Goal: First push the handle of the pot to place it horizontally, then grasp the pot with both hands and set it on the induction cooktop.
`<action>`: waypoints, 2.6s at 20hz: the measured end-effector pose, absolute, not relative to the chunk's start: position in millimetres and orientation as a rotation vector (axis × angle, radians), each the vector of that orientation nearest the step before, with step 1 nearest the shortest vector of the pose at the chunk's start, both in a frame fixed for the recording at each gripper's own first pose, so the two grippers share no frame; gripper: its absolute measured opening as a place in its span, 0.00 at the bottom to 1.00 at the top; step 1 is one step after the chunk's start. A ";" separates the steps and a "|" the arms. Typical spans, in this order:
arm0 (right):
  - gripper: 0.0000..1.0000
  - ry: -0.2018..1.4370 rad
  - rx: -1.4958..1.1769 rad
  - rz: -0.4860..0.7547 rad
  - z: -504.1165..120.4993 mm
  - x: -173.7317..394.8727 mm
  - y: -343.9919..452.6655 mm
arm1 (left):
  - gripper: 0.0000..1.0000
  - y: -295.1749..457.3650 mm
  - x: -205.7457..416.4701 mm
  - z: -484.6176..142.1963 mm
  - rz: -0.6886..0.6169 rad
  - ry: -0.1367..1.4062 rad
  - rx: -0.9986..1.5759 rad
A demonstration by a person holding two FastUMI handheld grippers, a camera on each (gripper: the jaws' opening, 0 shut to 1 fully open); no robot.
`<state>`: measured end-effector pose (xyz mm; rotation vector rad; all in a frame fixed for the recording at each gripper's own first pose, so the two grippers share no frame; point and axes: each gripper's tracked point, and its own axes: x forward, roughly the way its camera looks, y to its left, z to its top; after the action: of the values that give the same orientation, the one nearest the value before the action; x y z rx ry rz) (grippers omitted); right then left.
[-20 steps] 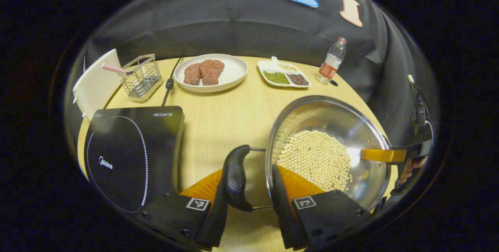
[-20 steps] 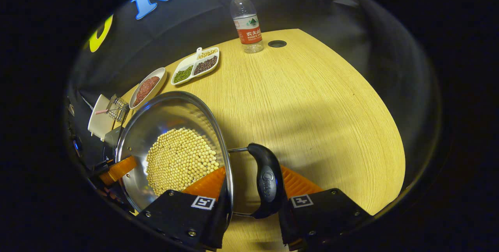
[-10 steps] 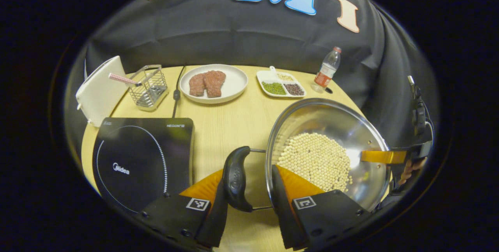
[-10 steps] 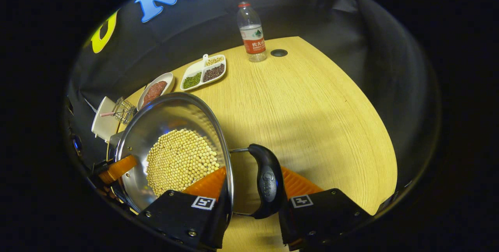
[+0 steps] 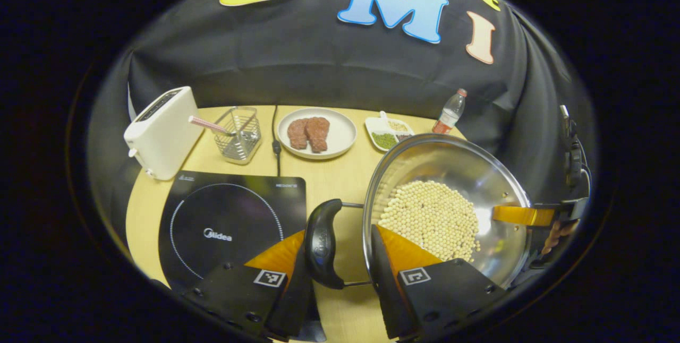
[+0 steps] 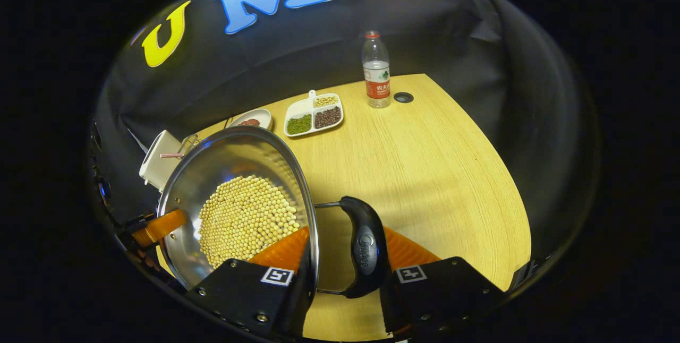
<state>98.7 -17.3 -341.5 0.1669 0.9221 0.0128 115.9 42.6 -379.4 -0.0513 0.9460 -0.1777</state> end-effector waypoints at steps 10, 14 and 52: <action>0.55 0.921 0.196 0.038 -322.7 77.0 50.9 | 0.63 113.7 104.9 -336.2 -0.167 0.934 -0.024; 0.55 0.929 0.207 0.053 -326.5 76.5 81.9 | 0.66 146.8 104.0 -330.2 -0.154 0.932 -0.024; 0.55 1.034 0.205 0.103 -403.9 119.5 275.4 | 0.65 341.3 149.3 -403.3 -0.055 0.950 -0.073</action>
<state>119.5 275.4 -403.9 0.2048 1.0341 0.1031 149.3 341.3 -403.3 -0.0735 0.9503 -0.0547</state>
